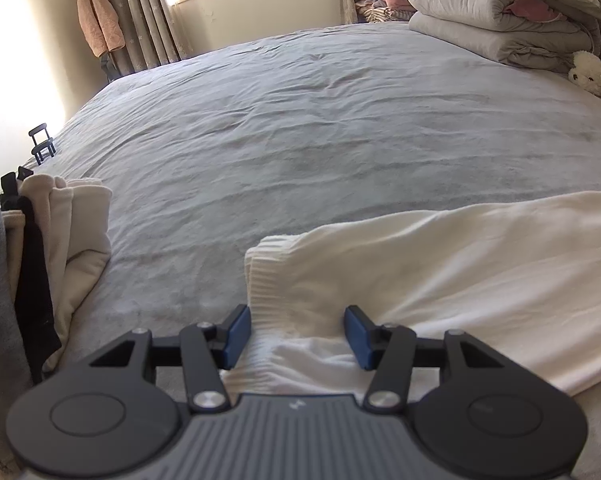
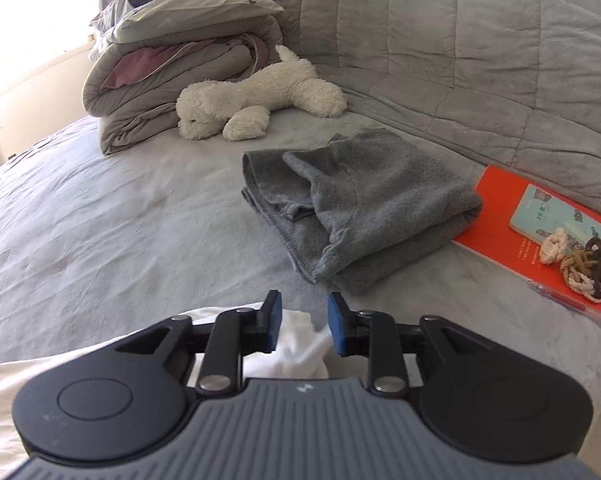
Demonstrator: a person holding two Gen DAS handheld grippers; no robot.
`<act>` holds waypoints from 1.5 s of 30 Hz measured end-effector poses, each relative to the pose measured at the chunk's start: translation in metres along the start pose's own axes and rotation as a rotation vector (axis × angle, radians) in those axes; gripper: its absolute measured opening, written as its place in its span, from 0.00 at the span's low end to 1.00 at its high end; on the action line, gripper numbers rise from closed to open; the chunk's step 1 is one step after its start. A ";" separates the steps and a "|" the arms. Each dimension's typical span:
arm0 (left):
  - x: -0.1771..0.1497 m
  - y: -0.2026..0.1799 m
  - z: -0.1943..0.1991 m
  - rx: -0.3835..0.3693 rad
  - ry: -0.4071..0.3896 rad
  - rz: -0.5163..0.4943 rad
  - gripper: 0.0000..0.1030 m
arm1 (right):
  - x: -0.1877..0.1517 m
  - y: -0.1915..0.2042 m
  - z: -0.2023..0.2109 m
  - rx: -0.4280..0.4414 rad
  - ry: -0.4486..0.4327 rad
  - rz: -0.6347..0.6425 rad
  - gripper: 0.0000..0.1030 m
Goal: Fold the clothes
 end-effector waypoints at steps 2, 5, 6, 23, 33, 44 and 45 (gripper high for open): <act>0.000 0.000 0.000 0.001 0.001 0.002 0.52 | 0.001 0.003 -0.006 0.012 0.017 0.015 0.34; 0.000 -0.001 0.000 0.004 0.001 0.000 0.52 | 0.002 0.011 -0.020 0.047 0.061 0.060 0.36; 0.000 -0.001 0.000 0.005 0.002 -0.001 0.52 | 0.002 0.014 -0.024 0.058 0.076 0.076 0.38; 0.003 0.001 -0.001 -0.001 0.012 0.010 0.52 | 0.000 0.041 -0.043 0.006 0.081 0.365 0.06; 0.002 0.001 0.000 0.003 0.011 0.006 0.52 | 0.000 0.049 -0.063 0.049 0.120 0.386 0.15; 0.003 0.002 -0.001 -0.001 0.014 0.016 0.52 | 0.017 0.042 -0.054 0.015 -0.008 0.364 0.00; 0.003 0.002 -0.001 0.000 0.015 0.017 0.52 | 0.015 0.041 -0.060 0.006 0.016 0.371 0.00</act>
Point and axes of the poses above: each gripper's, at about its wrist camera, not at the fingertips, and z roughly against the way its jaws point, y to its left, x to its top, the point moved 4 cm from there along -z, roughly the way its jaws point, and after that the axes turned 4 degrees about z, right-handed, at the moved point
